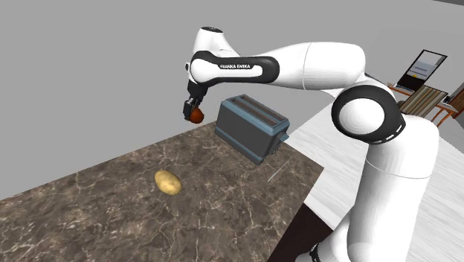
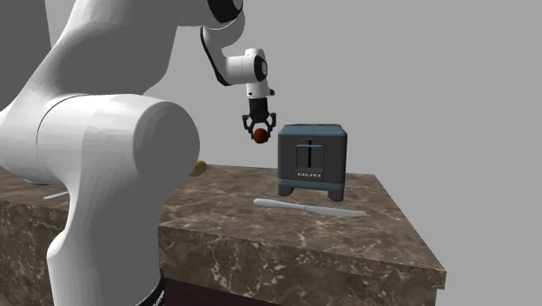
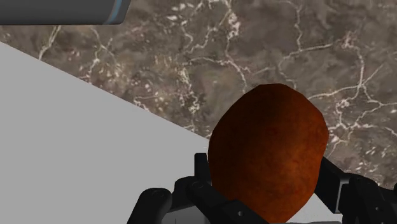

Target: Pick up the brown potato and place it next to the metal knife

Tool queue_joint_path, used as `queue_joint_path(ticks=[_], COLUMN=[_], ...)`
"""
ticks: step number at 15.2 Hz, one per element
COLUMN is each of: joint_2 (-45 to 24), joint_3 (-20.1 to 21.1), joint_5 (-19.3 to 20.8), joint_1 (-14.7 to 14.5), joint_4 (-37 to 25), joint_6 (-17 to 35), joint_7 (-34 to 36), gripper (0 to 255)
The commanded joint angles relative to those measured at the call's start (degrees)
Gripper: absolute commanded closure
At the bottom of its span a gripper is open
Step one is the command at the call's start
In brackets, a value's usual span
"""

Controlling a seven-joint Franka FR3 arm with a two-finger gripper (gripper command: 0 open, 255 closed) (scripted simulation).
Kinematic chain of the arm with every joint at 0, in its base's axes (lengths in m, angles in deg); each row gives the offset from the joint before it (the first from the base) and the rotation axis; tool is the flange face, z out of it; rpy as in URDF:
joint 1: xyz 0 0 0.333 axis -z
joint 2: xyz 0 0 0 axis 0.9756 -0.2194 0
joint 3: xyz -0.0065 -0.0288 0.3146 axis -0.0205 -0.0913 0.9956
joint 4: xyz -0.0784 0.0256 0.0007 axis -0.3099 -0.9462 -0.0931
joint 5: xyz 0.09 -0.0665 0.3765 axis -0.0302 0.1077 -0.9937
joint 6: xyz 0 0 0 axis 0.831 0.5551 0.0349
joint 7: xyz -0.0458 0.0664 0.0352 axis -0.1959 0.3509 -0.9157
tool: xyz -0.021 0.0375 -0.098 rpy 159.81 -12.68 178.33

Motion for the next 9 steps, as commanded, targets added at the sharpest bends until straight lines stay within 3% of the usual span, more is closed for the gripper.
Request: queue_joint_path(ticks=[1, 2, 9], joint_2=[0.2, 0.2, 12.5], joint_3=[0.0, 0.0, 2.0], joint_5=[-0.1, -0.1, 0.4], joint_1=[0.0, 0.0, -3.4], joint_4=[-1.3, -1.6, 15.8], joint_6=[-1.5, -1.8, 3.0], joint_7=[-0.1, -0.2, 6.0], gripper=[255, 255, 255])
